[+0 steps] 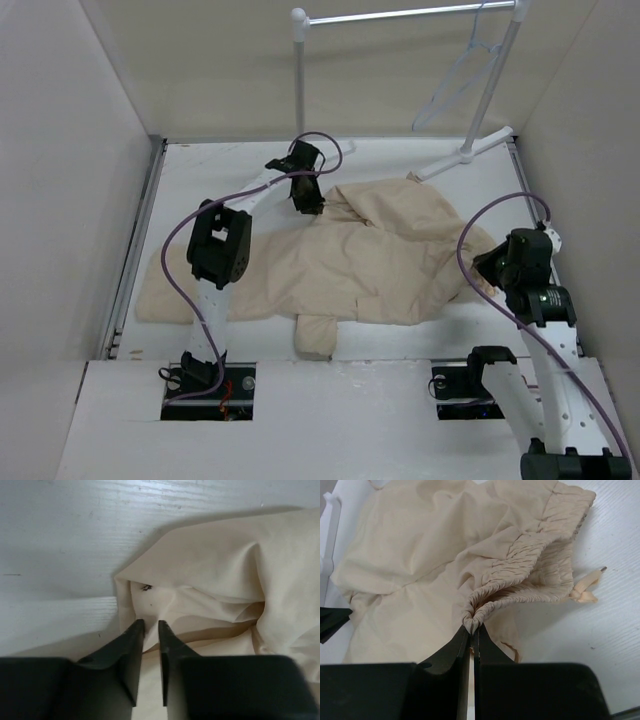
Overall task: Place the trousers on the hanger
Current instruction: Flatten out the trousers at the center of the board.
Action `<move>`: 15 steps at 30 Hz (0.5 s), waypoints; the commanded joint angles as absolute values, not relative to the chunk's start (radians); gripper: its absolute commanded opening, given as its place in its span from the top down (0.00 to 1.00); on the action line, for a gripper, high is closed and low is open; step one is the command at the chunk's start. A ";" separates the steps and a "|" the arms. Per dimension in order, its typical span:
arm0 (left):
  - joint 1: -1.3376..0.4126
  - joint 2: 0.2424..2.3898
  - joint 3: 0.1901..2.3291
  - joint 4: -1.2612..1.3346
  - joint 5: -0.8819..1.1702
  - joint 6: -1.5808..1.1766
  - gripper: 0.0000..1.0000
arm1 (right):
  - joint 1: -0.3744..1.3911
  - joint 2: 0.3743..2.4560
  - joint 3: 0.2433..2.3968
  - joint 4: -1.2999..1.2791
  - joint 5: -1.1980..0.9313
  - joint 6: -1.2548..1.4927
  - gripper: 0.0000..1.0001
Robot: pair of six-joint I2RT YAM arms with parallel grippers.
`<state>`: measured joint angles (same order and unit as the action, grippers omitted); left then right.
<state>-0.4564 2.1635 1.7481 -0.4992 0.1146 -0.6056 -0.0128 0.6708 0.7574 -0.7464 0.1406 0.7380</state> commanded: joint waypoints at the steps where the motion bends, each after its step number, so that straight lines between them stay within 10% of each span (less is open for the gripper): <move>1: -0.446 2.120 1.790 -0.506 0.054 -0.581 0.90 | -0.038 0.647 0.750 -0.727 0.126 0.736 0.98; 9: -0.331 1.872 1.804 -0.474 -0.123 -0.545 0.93 | -0.107 0.583 0.692 -0.764 0.169 0.791 1.00; 15: -0.352 1.930 1.754 -0.531 0.138 -0.522 0.61 | -0.091 0.626 0.678 -0.703 0.098 0.787 0.99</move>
